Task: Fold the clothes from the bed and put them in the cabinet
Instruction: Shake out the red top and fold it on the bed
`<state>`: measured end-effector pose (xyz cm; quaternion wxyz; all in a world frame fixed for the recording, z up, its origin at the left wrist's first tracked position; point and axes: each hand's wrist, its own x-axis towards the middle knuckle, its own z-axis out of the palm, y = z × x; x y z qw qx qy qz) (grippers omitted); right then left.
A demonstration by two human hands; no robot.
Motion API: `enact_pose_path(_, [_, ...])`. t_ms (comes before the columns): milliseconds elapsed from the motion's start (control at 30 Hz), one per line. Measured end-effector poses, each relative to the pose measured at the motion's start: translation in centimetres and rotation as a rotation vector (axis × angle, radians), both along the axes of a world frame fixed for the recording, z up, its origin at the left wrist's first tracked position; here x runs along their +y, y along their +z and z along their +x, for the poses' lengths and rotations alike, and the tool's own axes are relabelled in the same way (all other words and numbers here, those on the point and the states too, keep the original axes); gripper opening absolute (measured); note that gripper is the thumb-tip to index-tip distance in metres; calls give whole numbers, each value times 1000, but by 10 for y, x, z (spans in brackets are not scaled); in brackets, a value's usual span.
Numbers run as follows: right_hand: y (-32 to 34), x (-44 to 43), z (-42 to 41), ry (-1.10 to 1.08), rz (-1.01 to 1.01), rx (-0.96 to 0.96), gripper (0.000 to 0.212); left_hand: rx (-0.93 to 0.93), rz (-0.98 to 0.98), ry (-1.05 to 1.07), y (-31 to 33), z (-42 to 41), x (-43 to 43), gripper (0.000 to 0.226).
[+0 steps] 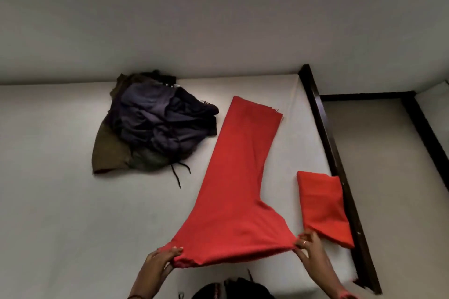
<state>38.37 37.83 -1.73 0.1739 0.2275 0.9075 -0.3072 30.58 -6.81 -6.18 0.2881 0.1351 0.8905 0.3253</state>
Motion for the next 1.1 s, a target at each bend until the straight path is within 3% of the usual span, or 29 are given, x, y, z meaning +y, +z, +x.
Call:
enact_pose_path(133, [5,2,-37,147,-57,-7,13,-263,-28,227,-15,26,1,61])
enact_pose_path(167, [8,-2,-54,150,-84,-15,12,-316,-11,279,-19,28,3,56])
enact_pose_path(233, [14,-8,-95,179,-114,-47,16,-397,40,385,-16,29,13,16])
enact_pose_path(267, [16,-11,-115,207,-114,-55,19,-430,33,445,-19,29,14,24])
enact_pose_path(333, [12,-17,-155,279,-100,-68,17,-434,19,506,-37,39,10,71])
enact_pose_path(367, [9,-22,-175,324,-83,-71,11,-457,45,562,-43,41,10,75])
enact_pose_path(400, [3,-28,-194,371,-66,-76,8,-499,40,595,-46,40,12,67])
enact_pose_path(467, [-10,-40,-229,451,-44,-82,13,-576,47,609,-38,34,20,20])
enact_pose_path(500, [-16,-49,-246,483,-32,-83,16,-591,85,623,-42,32,21,7])
enact_pose_path(600, [-40,-76,-284,539,46,-84,25,-702,146,734,-46,30,22,16])
enact_pose_path(700, [-61,-105,-310,574,163,-56,28,-786,188,826,-48,26,18,7])
enact_pose_path(833, [-85,-138,-322,594,286,-20,27,-876,191,819,-51,20,5,21])
enact_pose_path(967, [-95,-164,-307,618,409,181,38,-858,165,764,-51,15,2,16])
enact_pose_path(1100, [-84,-204,-233,852,120,200,62,-740,72,725,-49,12,4,29])
